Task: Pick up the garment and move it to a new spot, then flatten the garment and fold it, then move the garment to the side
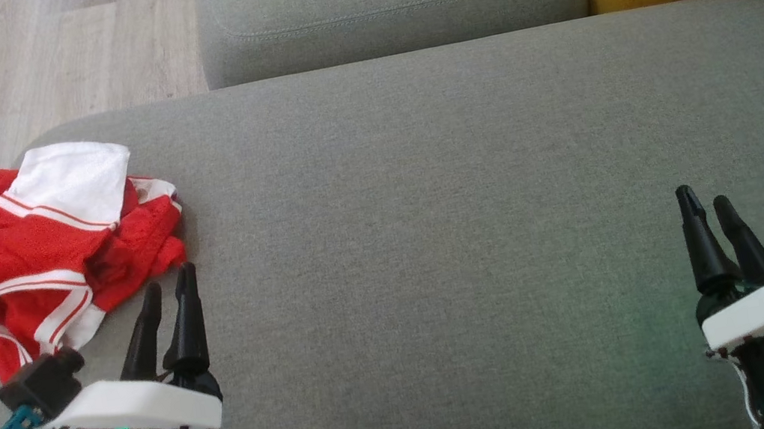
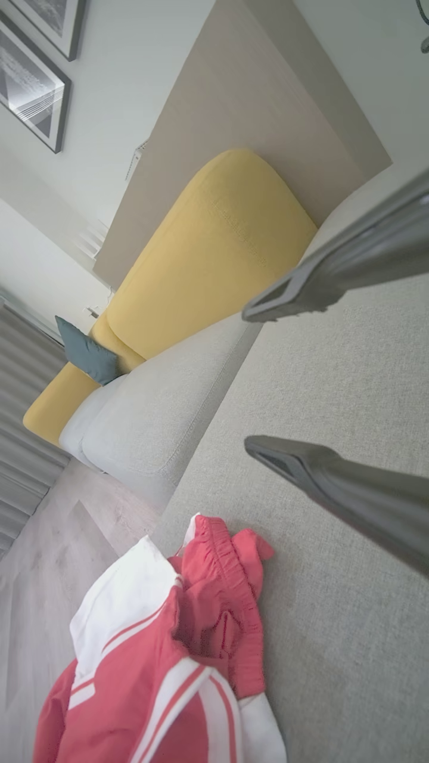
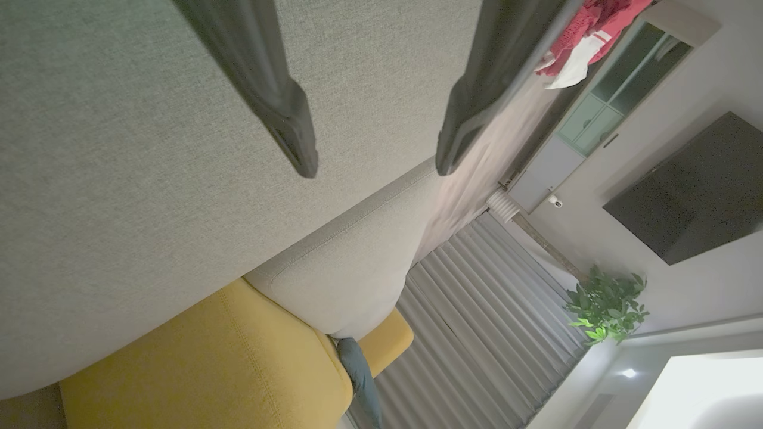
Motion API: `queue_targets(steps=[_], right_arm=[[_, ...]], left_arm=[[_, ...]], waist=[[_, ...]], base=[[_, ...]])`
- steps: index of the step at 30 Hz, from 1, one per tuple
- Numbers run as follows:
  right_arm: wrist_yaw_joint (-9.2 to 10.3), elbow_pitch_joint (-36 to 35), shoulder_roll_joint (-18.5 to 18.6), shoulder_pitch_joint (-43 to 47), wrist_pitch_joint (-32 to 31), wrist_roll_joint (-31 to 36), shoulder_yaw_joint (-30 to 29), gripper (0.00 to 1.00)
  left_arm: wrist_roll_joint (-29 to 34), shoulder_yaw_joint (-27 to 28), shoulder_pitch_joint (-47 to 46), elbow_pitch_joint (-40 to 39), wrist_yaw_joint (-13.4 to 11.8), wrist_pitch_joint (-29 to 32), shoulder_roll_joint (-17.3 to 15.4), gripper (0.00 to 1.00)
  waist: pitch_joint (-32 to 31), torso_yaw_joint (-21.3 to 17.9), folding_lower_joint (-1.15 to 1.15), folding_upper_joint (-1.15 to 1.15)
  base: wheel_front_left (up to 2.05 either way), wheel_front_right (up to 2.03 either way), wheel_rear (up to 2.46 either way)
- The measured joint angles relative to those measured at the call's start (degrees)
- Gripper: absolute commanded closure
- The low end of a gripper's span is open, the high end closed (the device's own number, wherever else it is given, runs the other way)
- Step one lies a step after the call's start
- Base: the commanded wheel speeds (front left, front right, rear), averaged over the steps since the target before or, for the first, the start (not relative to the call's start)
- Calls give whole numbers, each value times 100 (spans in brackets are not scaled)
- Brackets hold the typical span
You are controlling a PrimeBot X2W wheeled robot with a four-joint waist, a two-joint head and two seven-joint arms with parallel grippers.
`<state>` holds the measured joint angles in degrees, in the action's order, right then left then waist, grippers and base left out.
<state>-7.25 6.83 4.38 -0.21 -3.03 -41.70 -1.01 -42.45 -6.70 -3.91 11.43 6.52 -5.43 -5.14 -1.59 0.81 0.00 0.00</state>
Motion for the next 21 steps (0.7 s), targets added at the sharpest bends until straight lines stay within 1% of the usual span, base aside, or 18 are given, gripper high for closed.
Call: queue_targets(steps=[5, 10, 11, 18, 21], right_arm=[[0, -25, 0, 46, 0, 289, 37, 0], [0, -45, 0, 102, 1, 686, 37, 0], [0, -52, -1, 102, 1, 827, 38, 0], [0, -57, -1, 103, 13, 1314, 79, 0], [0, -62, -3, 104, 34, 1528, 89, 0]], left_arm=[[302, -16, 0, 1, -35, -74, -26, 0], [669, -73, 0, 10, -62, -133, -57, 0], [810, -115, 0, 30, -98, -180, -74, 0], [1278, -185, 0, 127, -108, -281, -140, 0], [1474, -198, 0, 156, -148, -343, -146, 0]], waist=[[-11, 8, 0, 0], [-20, 15, 0, 0], [-23, 19, 0, 0], [-26, 26, 0, 0], [-22, 31, 0, 0]], base=[[0, 0, 0], [0, 0, 0], [0, 0, 0], [0, 0, 0], [0, 0, 0]])
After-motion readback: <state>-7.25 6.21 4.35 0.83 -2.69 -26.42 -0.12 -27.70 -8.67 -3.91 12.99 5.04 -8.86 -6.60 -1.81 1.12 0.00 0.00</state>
